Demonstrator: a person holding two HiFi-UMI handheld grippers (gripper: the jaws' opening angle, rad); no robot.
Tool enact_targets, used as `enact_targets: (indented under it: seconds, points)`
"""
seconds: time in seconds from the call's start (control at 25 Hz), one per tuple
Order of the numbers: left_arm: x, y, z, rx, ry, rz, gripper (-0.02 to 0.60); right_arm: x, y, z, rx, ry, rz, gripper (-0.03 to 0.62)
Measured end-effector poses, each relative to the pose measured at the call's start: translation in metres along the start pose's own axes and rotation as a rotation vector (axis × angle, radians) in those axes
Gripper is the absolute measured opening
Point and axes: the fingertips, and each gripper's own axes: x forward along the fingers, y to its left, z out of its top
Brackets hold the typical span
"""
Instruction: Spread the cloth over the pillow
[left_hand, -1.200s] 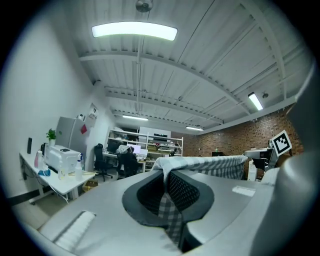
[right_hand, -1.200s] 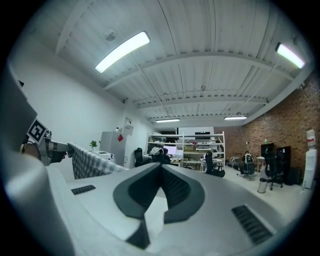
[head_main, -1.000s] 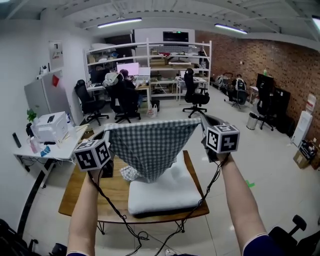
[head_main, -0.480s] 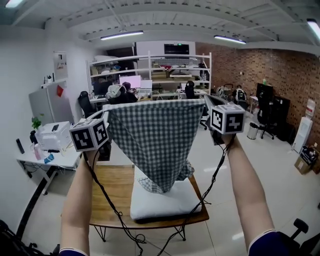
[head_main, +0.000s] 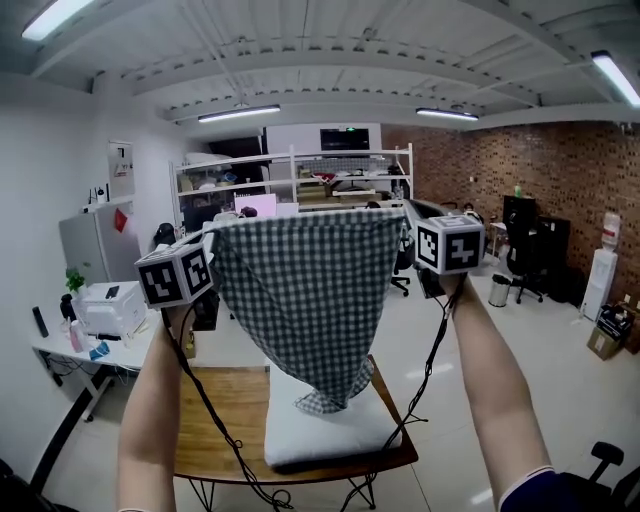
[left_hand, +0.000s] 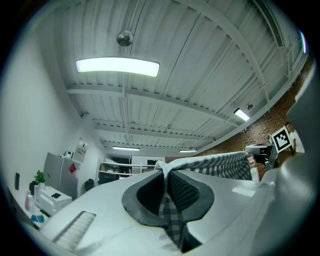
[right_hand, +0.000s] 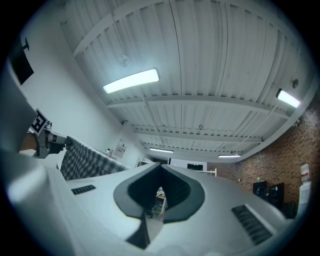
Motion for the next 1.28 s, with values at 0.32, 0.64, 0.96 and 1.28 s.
enact_targets:
  seconds: [0.32, 0.64, 0.96, 1.28]
  points:
    - [-0.026, -0.025, 0.074, 0.077, -0.090, -0.045, 0.013, -0.038, -0.013, 0.070, -0.026, -0.086, -0.035, 0.017]
    - [-0.054, -0.043, 0.112, 0.111, -0.102, -0.073, 0.014, -0.080, -0.021, 0.115, -0.042, -0.137, -0.069, 0.017]
    - [-0.079, -0.056, 0.121, 0.106, -0.097, -0.107, 0.012, -0.121, -0.021, 0.146, -0.074, -0.181, -0.104, 0.017]
    - [-0.083, -0.069, 0.089, 0.108, -0.060, -0.134, 0.013, -0.138, -0.024, 0.112, -0.058, -0.155, -0.114, 0.017]
